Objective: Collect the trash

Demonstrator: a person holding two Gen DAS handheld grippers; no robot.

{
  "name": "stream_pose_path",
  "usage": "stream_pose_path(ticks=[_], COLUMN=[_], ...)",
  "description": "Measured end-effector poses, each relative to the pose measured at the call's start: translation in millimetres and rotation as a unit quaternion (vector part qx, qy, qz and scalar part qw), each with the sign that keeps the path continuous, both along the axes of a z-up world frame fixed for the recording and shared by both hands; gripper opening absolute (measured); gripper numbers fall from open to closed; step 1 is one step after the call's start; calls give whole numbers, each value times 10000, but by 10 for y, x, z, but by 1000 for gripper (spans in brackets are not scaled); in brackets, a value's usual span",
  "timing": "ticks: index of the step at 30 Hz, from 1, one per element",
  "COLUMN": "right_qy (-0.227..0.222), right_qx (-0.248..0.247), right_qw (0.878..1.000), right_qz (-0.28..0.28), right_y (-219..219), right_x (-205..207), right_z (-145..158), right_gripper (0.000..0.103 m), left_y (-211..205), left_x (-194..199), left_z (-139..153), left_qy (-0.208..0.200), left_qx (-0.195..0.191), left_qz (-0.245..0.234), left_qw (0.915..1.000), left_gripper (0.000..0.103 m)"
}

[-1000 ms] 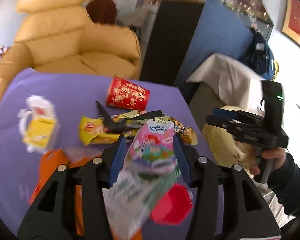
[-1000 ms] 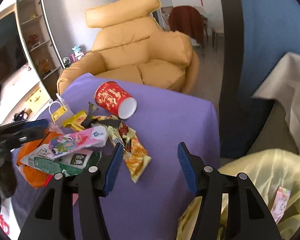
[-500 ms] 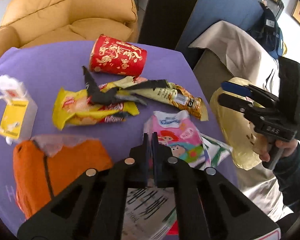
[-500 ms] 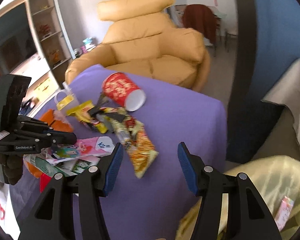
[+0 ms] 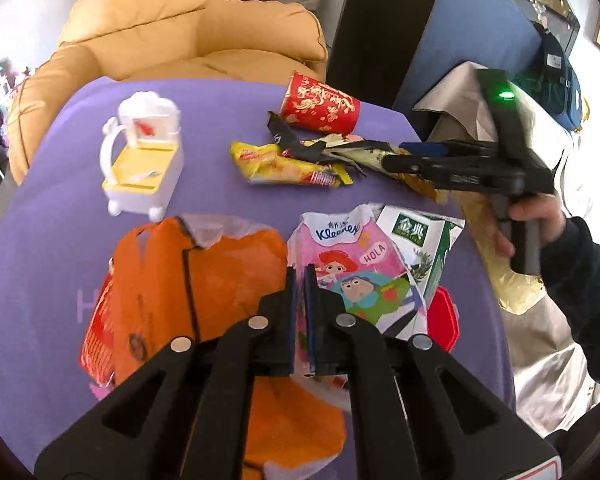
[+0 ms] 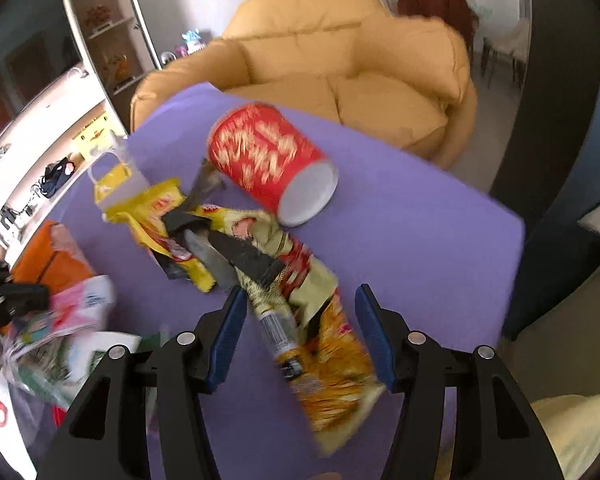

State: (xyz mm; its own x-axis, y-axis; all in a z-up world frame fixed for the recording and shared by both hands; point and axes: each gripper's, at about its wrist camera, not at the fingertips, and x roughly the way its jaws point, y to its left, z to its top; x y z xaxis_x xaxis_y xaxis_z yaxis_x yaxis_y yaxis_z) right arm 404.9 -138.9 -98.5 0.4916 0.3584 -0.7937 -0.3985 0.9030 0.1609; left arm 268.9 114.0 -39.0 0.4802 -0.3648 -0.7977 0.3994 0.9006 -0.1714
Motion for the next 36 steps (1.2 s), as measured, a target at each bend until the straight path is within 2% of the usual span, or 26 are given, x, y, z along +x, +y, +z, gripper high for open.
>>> stream_pose_path(ticks=[2,3,4,6,8,9,15,20,24,29,33,35,36], right_qy=[133,115,82,-74,-204,-240,-652,-634,-657,-665,-581,-536,-510], right_qx=[102,120,64,-86,-145,-133,-117,-28,45,104,178,237,270], right_qw=[9998,9998,9999,9999,9996,9995,9978,9979,9977,9976,9979,9979,9979], right_qz=[-108,-134,-98,-16,106,133,79,-101,-165,-172,-225,-281,-295], right_y=[-9,-8,20,67,111,116,16,-133,-233,-329,-368,-390,-395], right_x=[35,9,-49,-171,-339,-412,-798,-947,-1076,-1228,-1274,-1295,-1300], right_z=[-56,-51,-37,7,90,137,487,539,542,487,379,331,320], right_gripper=[54,52,41,35,31,29,28,28,28,28,28,28,28], left_y=[56,71,73,90,79,65,-22,-305,-388,-299,-316,-328,-328], left_x=[-56,-78,-83,-97,-78,-49,114,372,518,526,462,435,424], left_z=[16,26,36,78,120,133,158,32,-155,-250,-316,-332,-326], left_qy=[-2,-8,-17,-53,-123,-164,-128,211,465,758,1047,1118,1133], left_qx=[-134,-213,-288,-499,-639,-669,-786,-409,-59,-315,-467,-474,-519], left_qz=[14,3,-15,-69,-108,-84,35,-193,-170,-63,-163,-122,-119], left_qw=[9999,9998,9996,9987,9978,9976,9968,9988,9988,9966,9933,9925,9921], left_gripper=[4,7,9,26,33,33,38,38,38,42,45,41,27])
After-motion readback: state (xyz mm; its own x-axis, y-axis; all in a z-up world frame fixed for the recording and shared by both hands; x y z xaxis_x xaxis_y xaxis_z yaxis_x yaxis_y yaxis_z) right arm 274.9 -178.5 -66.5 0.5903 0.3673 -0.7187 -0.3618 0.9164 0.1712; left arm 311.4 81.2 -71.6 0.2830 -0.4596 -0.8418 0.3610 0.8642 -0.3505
